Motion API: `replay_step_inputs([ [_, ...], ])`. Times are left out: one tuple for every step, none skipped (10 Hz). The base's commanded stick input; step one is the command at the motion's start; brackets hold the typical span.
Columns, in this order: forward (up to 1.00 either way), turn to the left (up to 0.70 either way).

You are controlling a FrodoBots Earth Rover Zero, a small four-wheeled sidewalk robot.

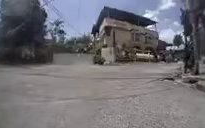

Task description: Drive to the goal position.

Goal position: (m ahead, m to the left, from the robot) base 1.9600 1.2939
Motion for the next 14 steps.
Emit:
replay_step_inputs([
  [1.0, -0.4],
  [1.0, -0.4],
  [1.0, -0.24],
  [1.0, -0.36],
  [1.0, -0.21],
  [1.0, -0.06],
  [1.0, 0.0],
  [1.0, 0.0],
  [1.0, 0.0],
  [1.0, 0.0],
  [1.0, 0.0],
  [1.0, 0.0],
  [1.0, 0.0],
  [1.0, 0.0],
])
